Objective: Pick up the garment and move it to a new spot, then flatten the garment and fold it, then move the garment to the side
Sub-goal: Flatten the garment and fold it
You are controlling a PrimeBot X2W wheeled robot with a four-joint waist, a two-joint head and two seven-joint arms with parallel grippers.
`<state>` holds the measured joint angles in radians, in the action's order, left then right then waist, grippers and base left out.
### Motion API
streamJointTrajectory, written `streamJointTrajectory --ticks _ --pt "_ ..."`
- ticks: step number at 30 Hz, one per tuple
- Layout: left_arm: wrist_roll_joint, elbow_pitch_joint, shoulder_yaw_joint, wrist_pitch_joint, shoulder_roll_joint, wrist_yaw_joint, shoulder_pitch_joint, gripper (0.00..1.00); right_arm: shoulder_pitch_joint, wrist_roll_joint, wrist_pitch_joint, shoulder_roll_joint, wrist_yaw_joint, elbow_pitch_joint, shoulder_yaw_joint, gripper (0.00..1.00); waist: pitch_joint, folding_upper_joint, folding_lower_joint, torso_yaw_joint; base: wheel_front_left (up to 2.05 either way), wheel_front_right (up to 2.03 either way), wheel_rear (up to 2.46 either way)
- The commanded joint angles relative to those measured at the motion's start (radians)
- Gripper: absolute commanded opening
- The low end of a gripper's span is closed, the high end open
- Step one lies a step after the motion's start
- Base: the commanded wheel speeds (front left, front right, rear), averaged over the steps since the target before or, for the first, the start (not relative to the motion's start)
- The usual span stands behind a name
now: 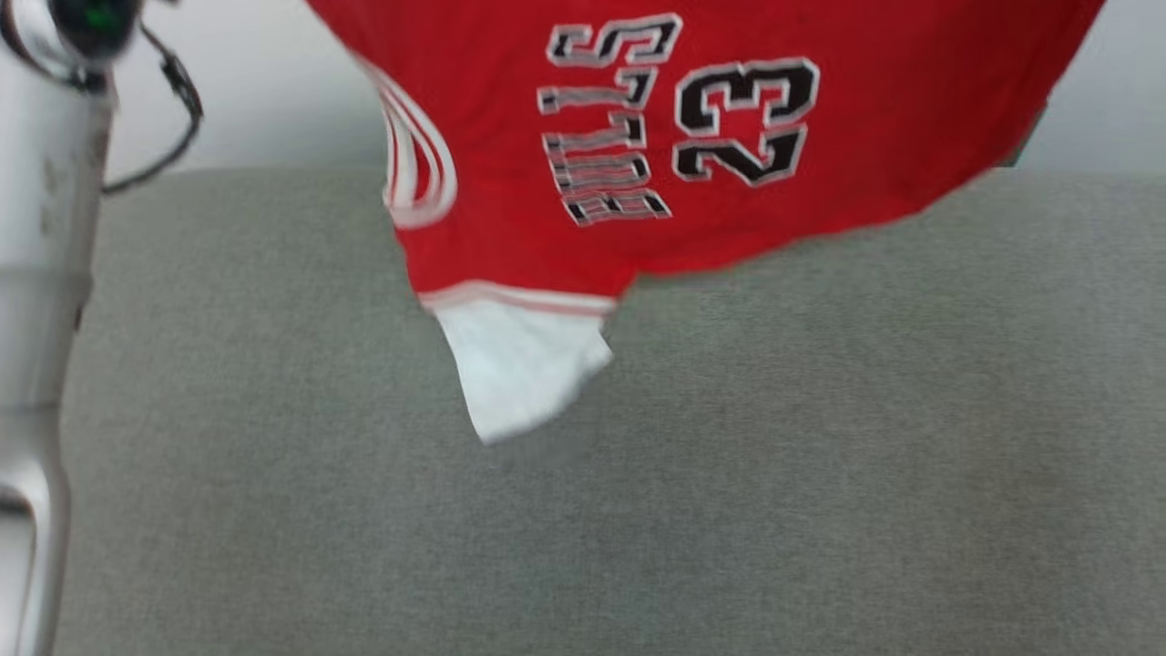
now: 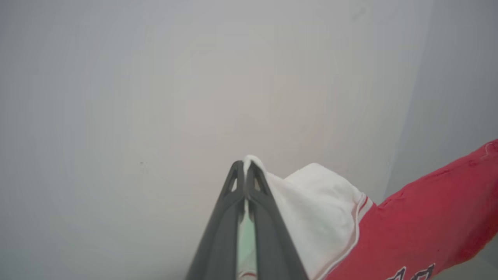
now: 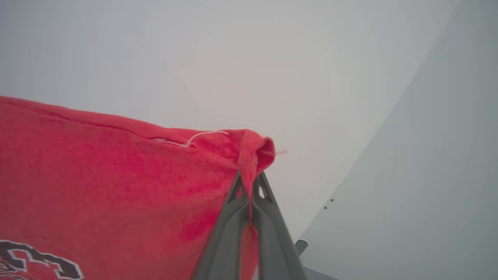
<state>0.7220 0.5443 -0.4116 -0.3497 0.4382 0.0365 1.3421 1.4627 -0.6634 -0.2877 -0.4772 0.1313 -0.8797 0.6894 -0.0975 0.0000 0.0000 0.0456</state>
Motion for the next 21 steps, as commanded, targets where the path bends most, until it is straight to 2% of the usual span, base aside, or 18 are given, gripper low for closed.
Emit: streamJointTrajectory --ticks 1,11,21 --pt "-0.022 0.046 0.0 0.033 -0.008 0.007 0.052 0.0 0.023 0.027 0.032 0.025 -0.001 -0.025 -0.016 0.0 0.02 0.0 0.0 -0.022 0.0 0.0 0.0" --pt "-0.092 0.286 -0.008 0.243 -0.053 0.009 0.246 0.0 0.084 0.104 0.158 0.107 -0.001 -0.127 -0.054 0.0 0.02 0.0 0.0 -0.044 0.0 0.0 0.0" --pt "-0.098 0.4 -0.018 0.269 -0.084 0.026 0.378 0.0 0.165 0.129 0.174 0.134 -0.001 -0.162 -0.062 0.0 -0.113 0.0 0.0 -0.06 0.0 0.0 0.0"
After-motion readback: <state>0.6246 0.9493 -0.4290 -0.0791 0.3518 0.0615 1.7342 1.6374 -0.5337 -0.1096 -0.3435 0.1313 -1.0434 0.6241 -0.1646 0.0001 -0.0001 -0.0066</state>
